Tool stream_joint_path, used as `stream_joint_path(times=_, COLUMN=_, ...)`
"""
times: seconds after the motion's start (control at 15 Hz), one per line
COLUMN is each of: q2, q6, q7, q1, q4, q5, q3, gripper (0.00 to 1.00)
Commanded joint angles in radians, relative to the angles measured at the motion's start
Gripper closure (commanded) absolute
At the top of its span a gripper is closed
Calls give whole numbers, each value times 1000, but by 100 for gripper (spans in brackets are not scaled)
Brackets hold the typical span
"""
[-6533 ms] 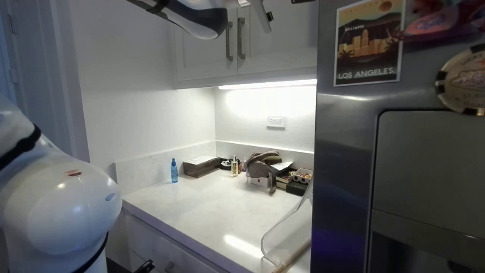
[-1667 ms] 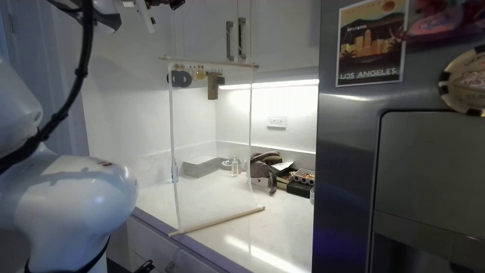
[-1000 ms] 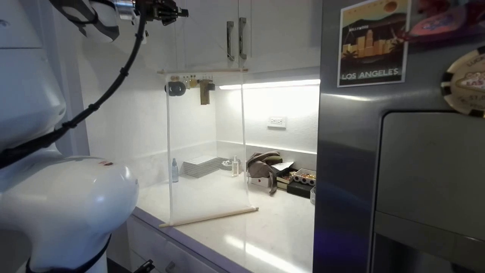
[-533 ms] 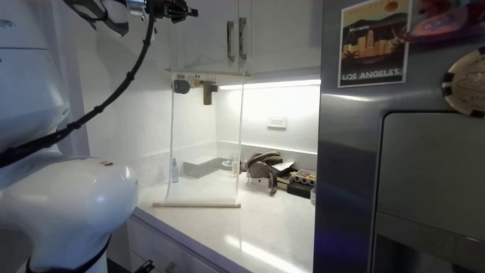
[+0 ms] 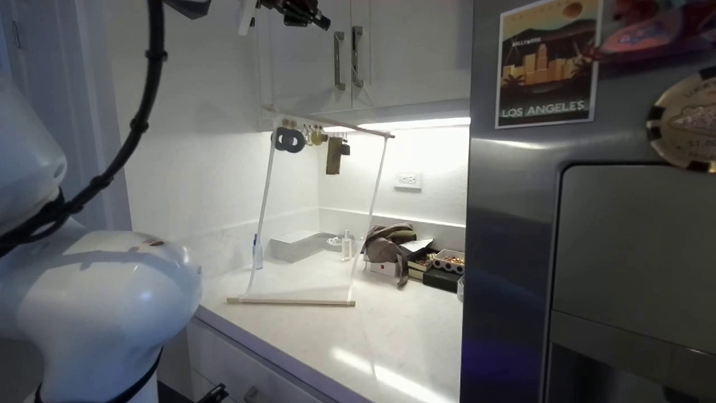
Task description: Take the net from the fridge and put it on the countertop
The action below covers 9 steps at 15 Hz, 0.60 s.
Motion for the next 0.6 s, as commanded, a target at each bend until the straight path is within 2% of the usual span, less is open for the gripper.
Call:
stream_joint_path(times=0.0, q2=-98, q6=120, q7=-132, q1=-69, q4=-147, q5=170, q3=-79, gripper=100)
stream_joint_path(times=0.2, q2=-124, q6=176, q7=-242, q1=-147, q4=-235, q5=293, q3=-122, gripper=100)
stream_joint_path(times=0.53, q2=-115, q6=251, q7=-387, q1=-290, q4=-349, q5=458, q3=-155, gripper=100)
